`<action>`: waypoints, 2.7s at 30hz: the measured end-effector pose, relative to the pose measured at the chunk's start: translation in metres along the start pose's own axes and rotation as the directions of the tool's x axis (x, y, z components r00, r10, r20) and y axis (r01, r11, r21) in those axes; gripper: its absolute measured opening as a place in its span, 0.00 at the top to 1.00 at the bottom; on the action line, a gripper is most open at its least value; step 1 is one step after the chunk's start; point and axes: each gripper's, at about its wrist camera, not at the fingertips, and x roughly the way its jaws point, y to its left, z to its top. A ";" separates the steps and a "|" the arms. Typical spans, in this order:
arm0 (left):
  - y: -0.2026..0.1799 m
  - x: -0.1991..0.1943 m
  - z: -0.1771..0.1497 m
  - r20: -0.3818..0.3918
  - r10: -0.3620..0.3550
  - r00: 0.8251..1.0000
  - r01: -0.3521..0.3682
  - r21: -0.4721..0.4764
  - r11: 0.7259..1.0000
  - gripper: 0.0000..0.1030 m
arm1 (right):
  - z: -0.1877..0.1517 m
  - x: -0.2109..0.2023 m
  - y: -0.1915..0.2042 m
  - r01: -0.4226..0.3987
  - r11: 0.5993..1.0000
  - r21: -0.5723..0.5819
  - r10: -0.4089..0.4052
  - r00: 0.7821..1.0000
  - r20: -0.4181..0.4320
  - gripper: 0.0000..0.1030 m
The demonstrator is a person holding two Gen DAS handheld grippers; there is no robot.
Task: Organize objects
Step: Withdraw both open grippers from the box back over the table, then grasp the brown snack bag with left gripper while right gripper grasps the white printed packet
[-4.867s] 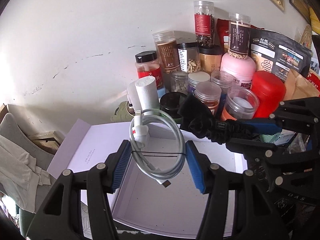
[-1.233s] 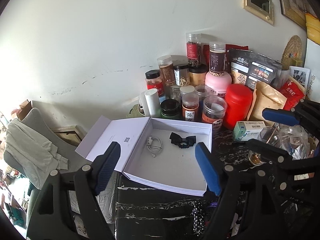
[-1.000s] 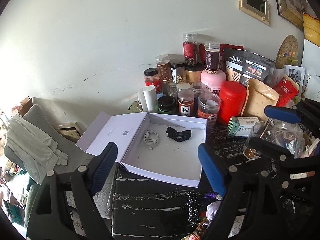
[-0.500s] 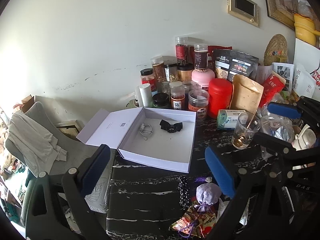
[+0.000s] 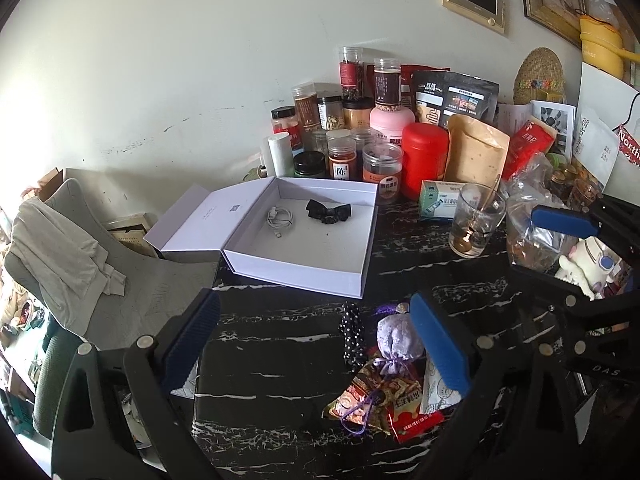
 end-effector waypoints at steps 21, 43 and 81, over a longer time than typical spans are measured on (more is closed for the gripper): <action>-0.020 0.049 -0.072 -0.132 -0.116 0.984 0.119 0.017 0.993 0.07 | -0.070 0.023 0.025 -0.112 0.994 0.013 0.113 0.987 -0.115 0.45; -0.023 0.104 -0.131 -0.202 -0.269 0.942 0.274 -0.005 0.962 0.07 | -0.130 0.062 0.026 -0.197 0.980 0.040 0.201 0.957 -0.209 0.26; -0.034 0.129 -0.164 -0.286 -0.317 0.904 0.330 -0.003 0.944 0.44 | -0.155 0.087 0.026 -0.269 0.960 0.080 0.280 0.907 -0.314 0.38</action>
